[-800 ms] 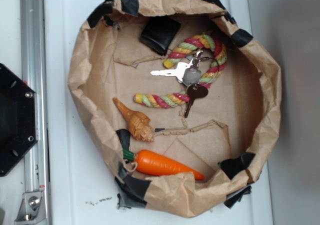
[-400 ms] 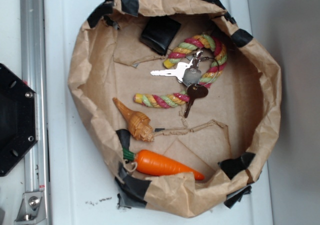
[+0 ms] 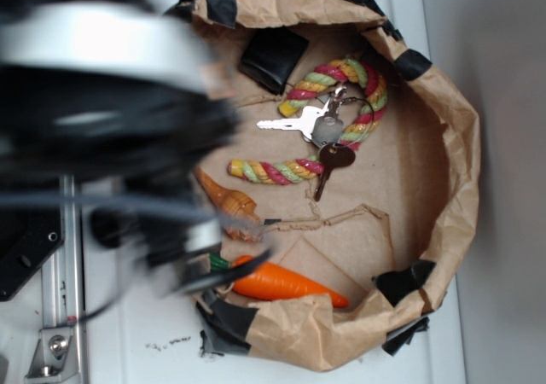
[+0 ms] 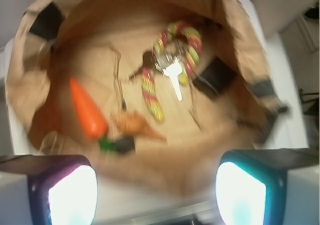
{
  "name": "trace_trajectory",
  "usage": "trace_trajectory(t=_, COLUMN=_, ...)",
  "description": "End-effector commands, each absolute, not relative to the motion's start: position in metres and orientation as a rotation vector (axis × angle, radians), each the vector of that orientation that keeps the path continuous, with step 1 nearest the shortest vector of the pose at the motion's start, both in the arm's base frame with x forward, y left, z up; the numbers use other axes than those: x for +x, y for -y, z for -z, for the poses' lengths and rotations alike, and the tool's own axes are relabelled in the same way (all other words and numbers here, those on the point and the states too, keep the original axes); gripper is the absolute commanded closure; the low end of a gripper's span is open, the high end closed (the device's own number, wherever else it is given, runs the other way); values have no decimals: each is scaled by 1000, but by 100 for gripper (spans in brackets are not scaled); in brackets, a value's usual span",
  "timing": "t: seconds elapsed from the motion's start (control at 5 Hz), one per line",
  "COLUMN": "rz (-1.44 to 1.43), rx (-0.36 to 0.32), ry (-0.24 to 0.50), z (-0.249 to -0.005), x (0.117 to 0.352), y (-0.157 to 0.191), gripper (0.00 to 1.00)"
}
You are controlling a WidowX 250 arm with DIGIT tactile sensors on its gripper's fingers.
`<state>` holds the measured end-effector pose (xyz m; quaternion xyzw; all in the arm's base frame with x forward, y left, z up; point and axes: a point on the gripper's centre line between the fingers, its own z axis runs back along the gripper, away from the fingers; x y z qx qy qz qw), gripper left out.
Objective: Grab the multicolored rope.
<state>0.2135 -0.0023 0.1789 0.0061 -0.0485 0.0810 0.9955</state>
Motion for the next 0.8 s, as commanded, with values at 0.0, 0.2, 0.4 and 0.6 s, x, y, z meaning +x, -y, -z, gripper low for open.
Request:
trace_trajectory(t=0.0, rz=-137, rx=-107, ry=51, z=-104, x=251, y=-14, gripper=0)
trace_trajectory(t=0.2, rz=-64, rx=-183, ry=13, z=-59, x=245, y=0, gripper=0)
trace_trajectory(t=0.4, rz=-36, rx=-197, ry=45, z=-35, x=259, y=17, gripper=0)
trace_trajectory(t=0.6, rz=-29, rx=-159, ry=8, z=-24, x=264, y=19, gripper=0)
